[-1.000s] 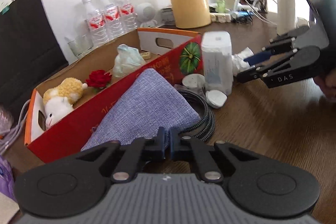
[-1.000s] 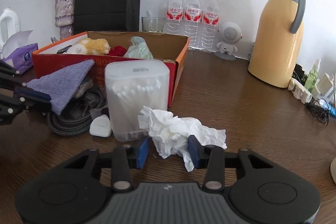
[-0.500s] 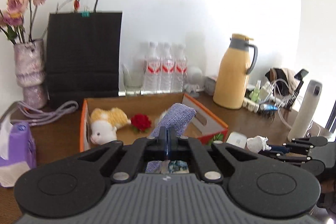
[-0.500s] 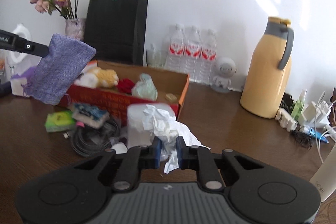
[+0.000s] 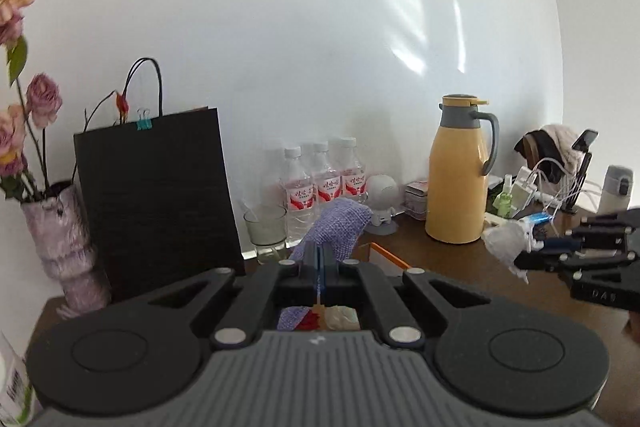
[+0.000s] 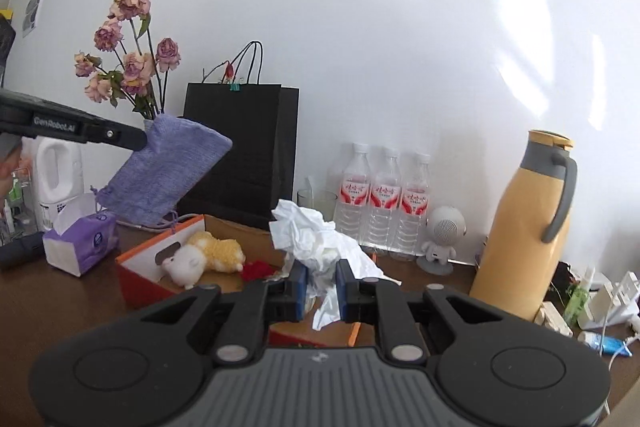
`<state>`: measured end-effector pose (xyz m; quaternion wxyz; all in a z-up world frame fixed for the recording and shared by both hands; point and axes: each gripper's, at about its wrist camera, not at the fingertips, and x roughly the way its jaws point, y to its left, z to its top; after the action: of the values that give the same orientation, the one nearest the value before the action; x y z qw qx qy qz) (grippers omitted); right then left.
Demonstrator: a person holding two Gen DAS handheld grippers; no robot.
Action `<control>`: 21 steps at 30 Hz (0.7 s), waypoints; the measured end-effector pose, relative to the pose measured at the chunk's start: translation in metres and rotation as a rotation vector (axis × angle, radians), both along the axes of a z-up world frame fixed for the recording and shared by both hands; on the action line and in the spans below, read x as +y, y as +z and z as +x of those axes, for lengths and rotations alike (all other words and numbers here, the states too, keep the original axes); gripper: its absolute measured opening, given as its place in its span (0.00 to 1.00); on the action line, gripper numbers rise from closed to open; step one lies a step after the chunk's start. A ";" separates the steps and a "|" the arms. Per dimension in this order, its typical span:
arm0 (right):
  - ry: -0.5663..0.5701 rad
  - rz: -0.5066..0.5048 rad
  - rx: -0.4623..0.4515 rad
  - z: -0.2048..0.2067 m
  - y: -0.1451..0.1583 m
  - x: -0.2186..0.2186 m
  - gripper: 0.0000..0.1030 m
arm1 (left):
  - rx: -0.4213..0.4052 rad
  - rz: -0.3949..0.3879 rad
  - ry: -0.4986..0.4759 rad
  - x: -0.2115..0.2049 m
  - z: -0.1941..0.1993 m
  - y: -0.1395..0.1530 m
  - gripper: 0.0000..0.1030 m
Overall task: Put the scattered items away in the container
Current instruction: 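Lower the pouch and tissue into the box and open both tools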
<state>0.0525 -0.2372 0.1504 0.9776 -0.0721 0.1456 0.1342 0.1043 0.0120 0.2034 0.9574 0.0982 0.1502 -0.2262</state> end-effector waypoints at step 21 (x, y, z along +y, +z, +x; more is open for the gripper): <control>0.066 -0.188 0.642 0.202 -0.075 0.059 0.46 | 0.381 0.035 -0.120 -0.025 0.115 -0.111 0.65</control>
<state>0.2544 -0.1786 0.0758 0.8660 -0.1207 0.4553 0.1677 0.2194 -0.0132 0.0928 0.8947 0.0787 0.3265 -0.2946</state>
